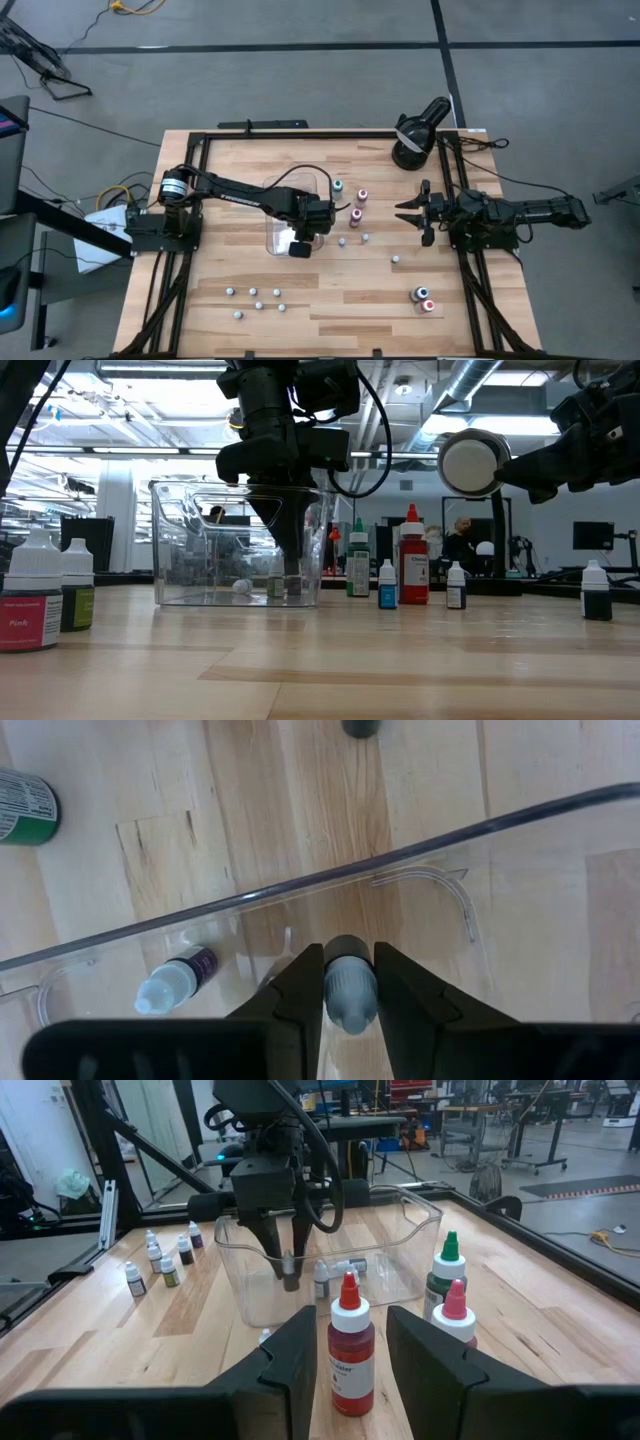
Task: Pick & Place food coloring
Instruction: Put the top small black food coloring bottle into the transparent bin
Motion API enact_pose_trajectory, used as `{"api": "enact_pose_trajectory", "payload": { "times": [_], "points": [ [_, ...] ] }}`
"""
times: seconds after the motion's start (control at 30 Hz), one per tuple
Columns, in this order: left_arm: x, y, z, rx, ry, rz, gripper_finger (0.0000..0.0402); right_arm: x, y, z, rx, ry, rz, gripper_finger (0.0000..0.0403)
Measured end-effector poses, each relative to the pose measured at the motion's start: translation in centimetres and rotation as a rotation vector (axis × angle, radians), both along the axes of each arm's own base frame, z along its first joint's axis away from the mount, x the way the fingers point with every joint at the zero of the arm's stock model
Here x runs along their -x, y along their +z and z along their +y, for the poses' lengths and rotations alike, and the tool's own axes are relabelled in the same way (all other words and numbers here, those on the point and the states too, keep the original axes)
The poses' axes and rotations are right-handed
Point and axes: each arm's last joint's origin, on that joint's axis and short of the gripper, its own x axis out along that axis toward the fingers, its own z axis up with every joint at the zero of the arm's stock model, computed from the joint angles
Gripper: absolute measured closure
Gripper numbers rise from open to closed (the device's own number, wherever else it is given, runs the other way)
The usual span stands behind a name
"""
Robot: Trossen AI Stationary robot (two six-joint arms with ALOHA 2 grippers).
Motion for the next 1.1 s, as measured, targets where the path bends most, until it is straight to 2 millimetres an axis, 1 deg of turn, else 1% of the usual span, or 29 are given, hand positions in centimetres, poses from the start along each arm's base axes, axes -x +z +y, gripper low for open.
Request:
{"api": "enact_pose_trajectory", "payload": {
  "times": [0.5,0.57,0.73,0.83,0.93,1.1],
  "points": [
    [0.00,0.01,-0.04,0.010,-0.019,0.000,0.0331,0.00,0.00,0.00,0.000,0.000,0.000,0.0290],
    [0.00,0.01,-0.05,0.011,-0.019,0.000,0.0321,0.00,0.00,0.00,0.000,0.000,0.000,0.0290],
    [0.00,0.01,-0.02,0.006,-0.004,-0.001,0.0274,0.00,0.00,0.00,0.000,0.000,0.000,0.0290],
    [0.00,0.03,0.04,-0.016,0.006,-0.002,0.0253,0.00,0.00,0.00,0.000,0.000,0.000,0.0290],
    [0.00,0.03,0.05,-0.016,0.006,-0.002,0.0245,0.00,0.00,0.00,0.000,0.000,0.000,0.0290],
    [0.00,0.03,0.03,-0.015,0.005,-0.002,0.0249,0.00,-0.01,0.00,0.000,0.000,0.000,0.0290]
  ]
}}
